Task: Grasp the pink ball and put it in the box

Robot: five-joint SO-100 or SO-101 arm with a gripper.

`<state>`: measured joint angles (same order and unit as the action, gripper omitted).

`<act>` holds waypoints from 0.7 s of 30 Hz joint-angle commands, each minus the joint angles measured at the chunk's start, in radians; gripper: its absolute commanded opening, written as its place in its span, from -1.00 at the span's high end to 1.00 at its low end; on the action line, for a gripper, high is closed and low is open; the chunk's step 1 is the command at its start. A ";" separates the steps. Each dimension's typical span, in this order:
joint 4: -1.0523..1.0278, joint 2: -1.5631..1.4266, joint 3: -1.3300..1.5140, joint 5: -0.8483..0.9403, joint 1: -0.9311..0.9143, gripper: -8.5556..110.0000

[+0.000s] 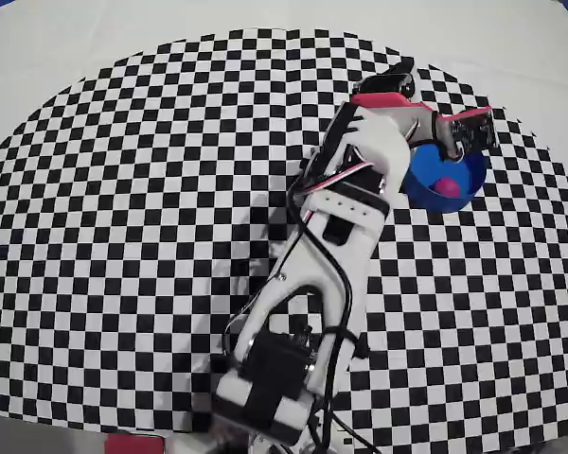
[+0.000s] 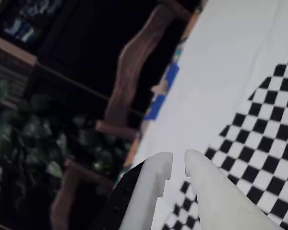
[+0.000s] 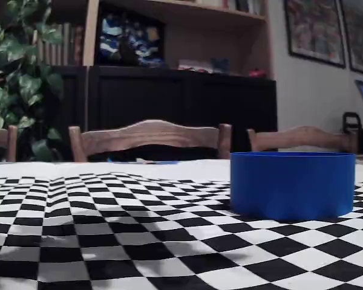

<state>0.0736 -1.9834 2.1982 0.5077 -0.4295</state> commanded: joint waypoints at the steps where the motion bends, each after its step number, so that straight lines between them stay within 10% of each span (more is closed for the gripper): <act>1: -0.018 -0.279 0.152 -0.150 0.069 0.85; 21: -0.489 -1.193 0.744 -0.316 0.385 0.85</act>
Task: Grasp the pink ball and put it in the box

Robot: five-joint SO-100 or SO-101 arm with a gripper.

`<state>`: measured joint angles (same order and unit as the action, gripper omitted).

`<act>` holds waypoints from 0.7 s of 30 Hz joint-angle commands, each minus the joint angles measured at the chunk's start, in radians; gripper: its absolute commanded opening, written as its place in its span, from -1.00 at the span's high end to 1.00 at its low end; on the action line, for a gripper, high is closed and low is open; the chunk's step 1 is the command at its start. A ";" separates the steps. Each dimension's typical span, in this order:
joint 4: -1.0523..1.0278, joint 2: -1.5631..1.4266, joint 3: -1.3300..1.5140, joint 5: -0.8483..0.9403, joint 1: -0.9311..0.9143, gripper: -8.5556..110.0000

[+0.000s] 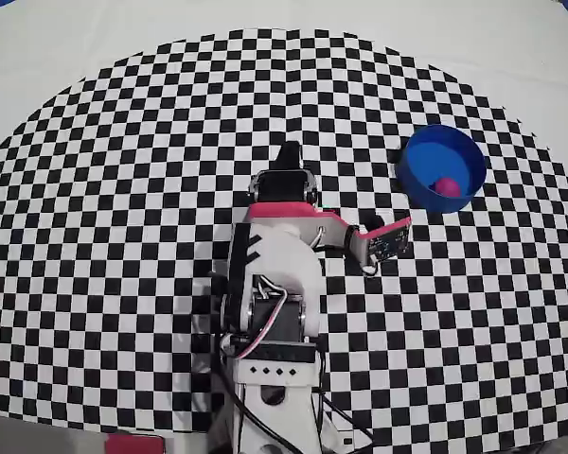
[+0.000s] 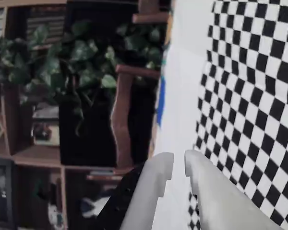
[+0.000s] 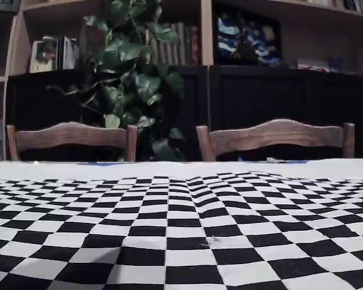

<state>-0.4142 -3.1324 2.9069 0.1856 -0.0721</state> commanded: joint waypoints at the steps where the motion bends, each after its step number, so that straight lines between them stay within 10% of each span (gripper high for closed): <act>1: -0.002 -0.057 0.058 0.006 0.035 0.85; 21: -0.313 -0.120 0.204 -0.054 0.031 0.85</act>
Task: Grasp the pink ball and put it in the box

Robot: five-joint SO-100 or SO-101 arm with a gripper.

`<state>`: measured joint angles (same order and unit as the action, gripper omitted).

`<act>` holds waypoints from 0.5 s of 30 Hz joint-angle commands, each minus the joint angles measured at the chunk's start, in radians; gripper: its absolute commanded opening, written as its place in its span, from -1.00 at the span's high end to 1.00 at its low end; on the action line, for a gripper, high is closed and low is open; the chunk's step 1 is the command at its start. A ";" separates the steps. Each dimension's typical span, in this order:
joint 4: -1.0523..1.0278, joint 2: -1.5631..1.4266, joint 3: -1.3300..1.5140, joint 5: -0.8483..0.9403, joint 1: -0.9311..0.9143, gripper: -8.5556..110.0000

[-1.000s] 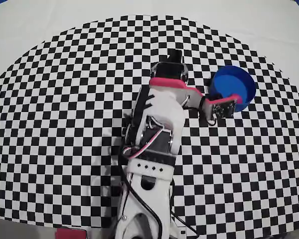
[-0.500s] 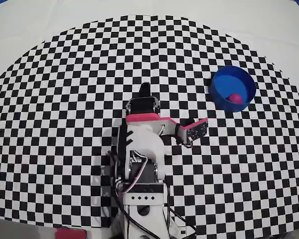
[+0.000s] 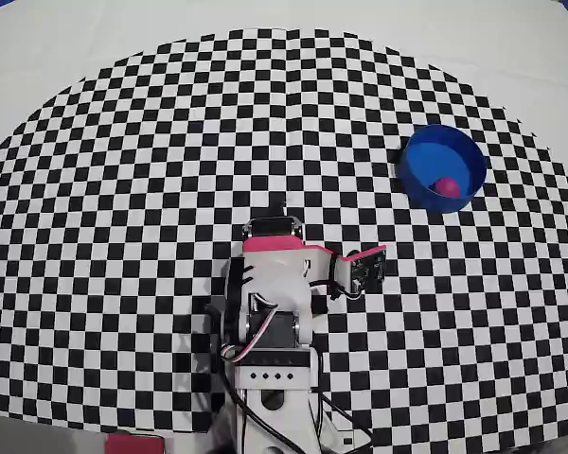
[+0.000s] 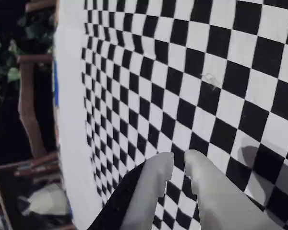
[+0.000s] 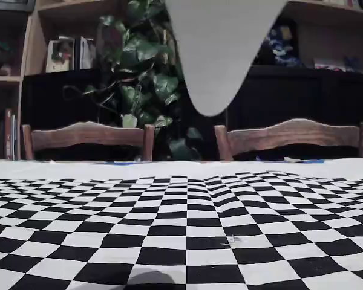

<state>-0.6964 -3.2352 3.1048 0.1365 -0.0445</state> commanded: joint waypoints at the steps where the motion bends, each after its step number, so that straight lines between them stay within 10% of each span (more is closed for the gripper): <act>1: -0.041 -0.017 0.006 -0.005 0.003 0.85; 15: -0.109 -0.017 0.008 0.005 0.003 0.85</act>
